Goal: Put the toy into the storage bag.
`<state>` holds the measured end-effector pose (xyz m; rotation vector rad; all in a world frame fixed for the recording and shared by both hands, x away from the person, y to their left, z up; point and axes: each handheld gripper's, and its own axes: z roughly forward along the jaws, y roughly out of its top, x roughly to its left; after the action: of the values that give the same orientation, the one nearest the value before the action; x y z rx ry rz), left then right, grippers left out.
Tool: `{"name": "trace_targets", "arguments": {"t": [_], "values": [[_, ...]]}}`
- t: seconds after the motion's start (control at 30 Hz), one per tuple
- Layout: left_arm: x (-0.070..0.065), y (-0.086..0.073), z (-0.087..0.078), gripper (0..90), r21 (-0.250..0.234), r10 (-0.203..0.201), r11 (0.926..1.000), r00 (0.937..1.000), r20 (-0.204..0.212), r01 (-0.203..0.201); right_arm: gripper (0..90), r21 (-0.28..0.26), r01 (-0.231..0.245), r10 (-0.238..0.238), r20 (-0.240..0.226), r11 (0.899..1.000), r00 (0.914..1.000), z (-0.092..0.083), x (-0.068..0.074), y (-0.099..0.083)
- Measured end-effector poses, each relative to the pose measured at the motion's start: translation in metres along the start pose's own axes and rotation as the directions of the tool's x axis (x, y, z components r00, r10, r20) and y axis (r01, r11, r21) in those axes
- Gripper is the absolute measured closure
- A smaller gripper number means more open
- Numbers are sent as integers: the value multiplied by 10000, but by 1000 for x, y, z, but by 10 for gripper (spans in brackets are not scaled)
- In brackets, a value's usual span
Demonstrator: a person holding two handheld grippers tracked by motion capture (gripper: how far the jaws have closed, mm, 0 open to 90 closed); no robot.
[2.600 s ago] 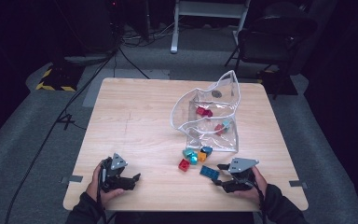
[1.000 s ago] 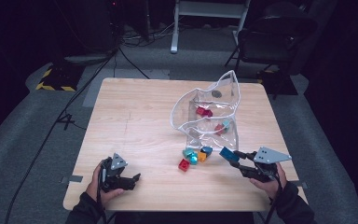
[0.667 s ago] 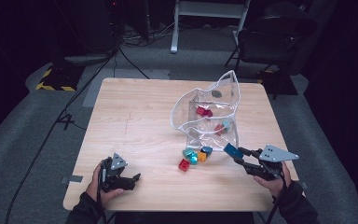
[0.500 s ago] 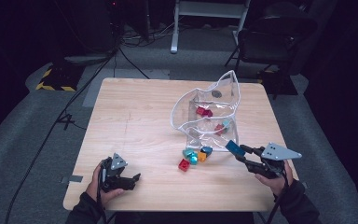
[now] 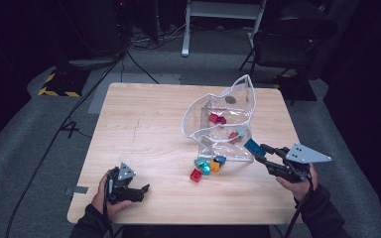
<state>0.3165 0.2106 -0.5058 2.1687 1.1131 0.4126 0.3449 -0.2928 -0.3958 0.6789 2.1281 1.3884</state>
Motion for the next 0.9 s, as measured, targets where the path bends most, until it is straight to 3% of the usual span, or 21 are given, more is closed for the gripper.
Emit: {"name": "trace_targets", "arguments": {"t": [0.57,0.9], "values": [[0,0,0,106,1,1,10000,10000,1,-1,598,-331,483,-482,42,9983,9988,6,3,33],[0,0,0,107,0,-1,10000,10000,0,1,598,-333,426,-418,237,9985,9988,8,2,48]]}}
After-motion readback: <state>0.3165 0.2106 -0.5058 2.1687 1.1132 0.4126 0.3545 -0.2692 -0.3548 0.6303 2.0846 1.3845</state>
